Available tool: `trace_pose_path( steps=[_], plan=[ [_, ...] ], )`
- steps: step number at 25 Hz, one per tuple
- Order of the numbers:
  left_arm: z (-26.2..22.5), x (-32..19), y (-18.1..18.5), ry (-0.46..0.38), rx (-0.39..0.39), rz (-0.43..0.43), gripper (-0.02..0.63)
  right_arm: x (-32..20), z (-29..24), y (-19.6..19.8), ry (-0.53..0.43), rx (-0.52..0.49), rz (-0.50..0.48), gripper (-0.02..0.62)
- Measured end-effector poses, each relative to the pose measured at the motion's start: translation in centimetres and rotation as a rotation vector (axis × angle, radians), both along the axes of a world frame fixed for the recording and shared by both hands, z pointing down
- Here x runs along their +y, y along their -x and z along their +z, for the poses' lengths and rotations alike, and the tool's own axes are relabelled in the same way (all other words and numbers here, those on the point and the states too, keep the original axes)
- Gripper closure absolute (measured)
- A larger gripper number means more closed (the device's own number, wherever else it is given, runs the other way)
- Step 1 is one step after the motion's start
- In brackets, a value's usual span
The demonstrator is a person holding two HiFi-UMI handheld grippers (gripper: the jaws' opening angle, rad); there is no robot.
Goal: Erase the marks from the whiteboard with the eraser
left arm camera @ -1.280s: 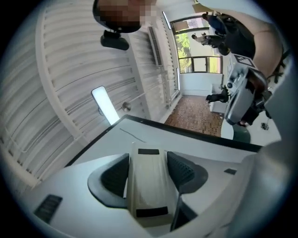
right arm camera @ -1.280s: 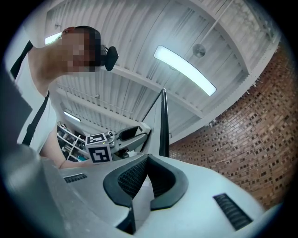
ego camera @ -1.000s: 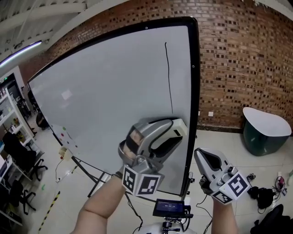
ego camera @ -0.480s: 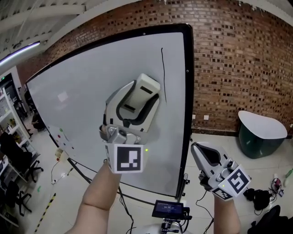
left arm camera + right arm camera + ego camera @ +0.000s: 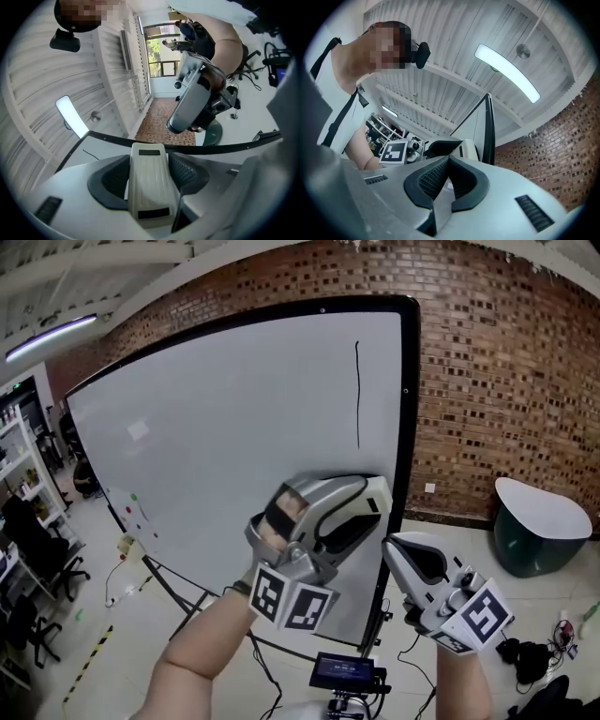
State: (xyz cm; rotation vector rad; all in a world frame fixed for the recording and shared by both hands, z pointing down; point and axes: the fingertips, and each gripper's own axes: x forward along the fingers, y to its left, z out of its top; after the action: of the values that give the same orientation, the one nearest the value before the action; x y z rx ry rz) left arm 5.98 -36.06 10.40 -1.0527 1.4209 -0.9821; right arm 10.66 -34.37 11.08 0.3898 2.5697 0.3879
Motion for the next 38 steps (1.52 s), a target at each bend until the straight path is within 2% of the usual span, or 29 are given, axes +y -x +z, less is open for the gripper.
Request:
trace_pose_path(
  steps=[2,4,12,14,18,21,24,26,28,32,36,38],
  plan=[
    [0.2,0.5,0.3,0.013,0.030,0.013,0.322,0.6,0.3,0.0,-0.010,0.001,-0.005,0.575],
    [-0.9,1.1,0.7,-0.007,0.071,0.018,0.322,0.9,0.3,-0.3,-0.012,0.001,-0.006,0.575],
    [-12.2,4.1,4.8,-0.270,0.146,-0.091,0.322,-0.1,0.3,-1.3,0.008,-0.008,0.024,0.575],
    [-13.1,4.4,5.0,-0.291,0.155,-0.113,0.324,-0.2,0.5,-1.4,0.011,-0.005,0.028,0.575],
    [-10.8,2.8,3.2,-0.242,0.156,-0.102,0.325,-1.1,1.0,-1.7,0.024,-0.002,0.029,0.575],
    [-8.0,1.1,1.4,-0.165,0.084,-0.087,0.324,-1.2,0.9,-1.3,0.033,0.001,0.023,0.575],
    [-5.2,0.1,-0.1,-0.043,0.002,-0.074,0.324,-0.8,1.2,-0.8,0.037,0.006,0.018,0.575],
    [-3.9,0.0,-0.5,0.030,0.006,-0.047,0.324,-0.5,1.6,-0.6,0.040,0.007,0.018,0.575],
    [-4.1,0.4,-0.2,0.041,0.043,-0.019,0.322,-0.4,1.8,-0.5,0.044,0.009,0.017,0.575],
    [-7.6,1.7,1.8,-0.048,0.156,0.013,0.322,-0.7,1.9,-0.8,0.045,0.011,0.025,0.575],
    [-11.8,3.2,4.0,-0.221,0.194,-0.051,0.323,-1.8,1.4,-1.9,0.043,-0.002,0.040,0.575],
    [-13.9,3.5,4.9,-0.307,0.217,-0.048,0.322,-2.5,1.1,-2.2,0.036,-0.005,0.045,0.575]
  ],
)
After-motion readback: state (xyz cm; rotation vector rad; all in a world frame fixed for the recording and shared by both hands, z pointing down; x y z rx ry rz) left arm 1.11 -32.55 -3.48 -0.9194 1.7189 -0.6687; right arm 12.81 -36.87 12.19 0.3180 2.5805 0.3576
